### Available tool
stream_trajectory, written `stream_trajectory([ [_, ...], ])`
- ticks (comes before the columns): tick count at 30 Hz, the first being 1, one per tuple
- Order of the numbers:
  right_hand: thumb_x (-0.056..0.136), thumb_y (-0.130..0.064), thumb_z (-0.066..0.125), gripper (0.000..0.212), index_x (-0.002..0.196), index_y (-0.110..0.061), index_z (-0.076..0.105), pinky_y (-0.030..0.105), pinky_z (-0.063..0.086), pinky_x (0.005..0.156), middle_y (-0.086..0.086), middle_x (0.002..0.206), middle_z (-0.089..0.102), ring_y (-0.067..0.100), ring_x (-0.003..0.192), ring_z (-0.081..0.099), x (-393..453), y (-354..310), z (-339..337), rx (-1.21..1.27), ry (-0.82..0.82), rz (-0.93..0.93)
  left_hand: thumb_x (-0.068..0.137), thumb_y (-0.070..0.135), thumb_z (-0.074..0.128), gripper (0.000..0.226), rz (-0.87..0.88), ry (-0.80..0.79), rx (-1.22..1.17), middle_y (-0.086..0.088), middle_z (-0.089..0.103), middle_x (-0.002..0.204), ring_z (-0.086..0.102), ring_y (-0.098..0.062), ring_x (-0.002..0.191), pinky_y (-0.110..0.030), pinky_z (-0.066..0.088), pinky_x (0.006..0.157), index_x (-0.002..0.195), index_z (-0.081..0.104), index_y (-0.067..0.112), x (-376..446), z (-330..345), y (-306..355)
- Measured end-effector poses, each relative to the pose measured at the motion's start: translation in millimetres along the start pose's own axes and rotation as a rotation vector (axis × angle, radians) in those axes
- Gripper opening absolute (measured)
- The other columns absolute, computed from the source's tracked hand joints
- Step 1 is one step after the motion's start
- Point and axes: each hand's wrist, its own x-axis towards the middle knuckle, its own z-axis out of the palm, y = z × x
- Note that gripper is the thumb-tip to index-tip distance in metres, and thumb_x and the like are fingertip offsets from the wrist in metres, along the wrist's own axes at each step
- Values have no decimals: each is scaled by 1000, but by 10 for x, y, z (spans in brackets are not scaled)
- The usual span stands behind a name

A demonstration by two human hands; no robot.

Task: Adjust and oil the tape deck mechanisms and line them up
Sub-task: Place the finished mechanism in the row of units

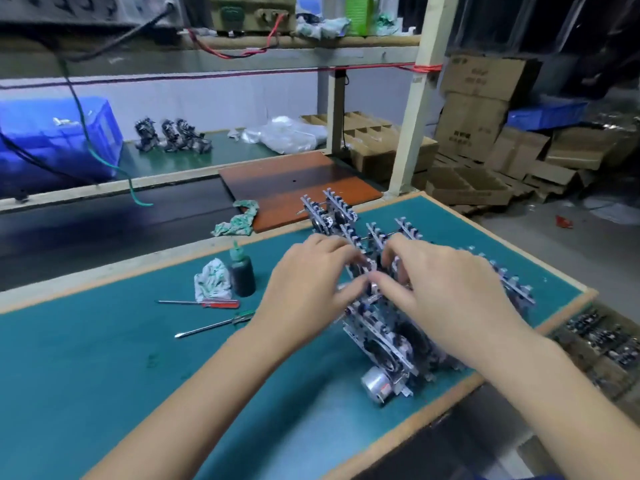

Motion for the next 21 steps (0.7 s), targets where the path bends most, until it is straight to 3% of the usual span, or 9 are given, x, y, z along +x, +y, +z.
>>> stream_trajectory([
  [4, 91, -55, 35, 27, 99, -32, 45, 31, 38, 64, -10, 91, 58, 13, 85, 59, 6, -999, 275, 337, -73, -240, 87, 33, 63, 10, -334, 38, -30, 14, 64, 94, 55, -10, 93, -28, 42, 79, 91, 68, 25, -999, -421, -538],
  [8, 96, -49, 34, 27, 106, -27, 46, 31, 36, 70, -8, 104, 57, 16, 99, 56, 47, -2028, 696, 484, -208, -501, 83, 49, 50, 18, -607, 53, 45, 21, 61, 85, 52, 1, 87, -25, 44, 74, 83, 61, 35, -1927, -792, -946],
  [10, 97, -48, 35, 28, 106, -25, 47, 32, 36, 70, -7, 104, 57, 17, 99, 55, 97, -2466, 832, 518, -244, -608, 87, 37, 60, 4, -739, 82, 109, 20, 60, 85, 54, -1, 89, -24, 43, 75, 83, 62, 36, -2360, -956, -1143],
  [14, 97, -40, 40, 25, 109, -21, 49, 34, 39, 76, -2, 109, 56, 19, 106, 50, 102, -3263, 1037, 551, -300, -806, 87, 24, 67, 5, -960, 137, 265, 13, 63, 96, 55, -10, 100, -20, 36, 79, 92, 69, 25, -3181, -1331, -1398],
  [17, 97, -33, 42, 27, 116, -16, 49, 35, 37, 83, 4, 115, 53, 22, 112, 44, 44, -3786, 1095, 514, -316, -984, 82, 15, 73, 12, -1024, 146, 424, -2, 67, 101, 60, -26, 102, -34, 44, 88, 94, 72, 15, -3651, -1685, -1468],
  [21, 95, -22, 47, 29, 121, -12, 50, 38, 39, 88, 9, 118, 53, 26, 112, 44, -61, -4489, 920, 569, -255, -1163, 65, 3, 84, 29, -1048, 118, 629, -12, 67, 96, 64, -38, 91, -47, 51, 80, 91, 72, 7, -4025, -2145, -1469],
])
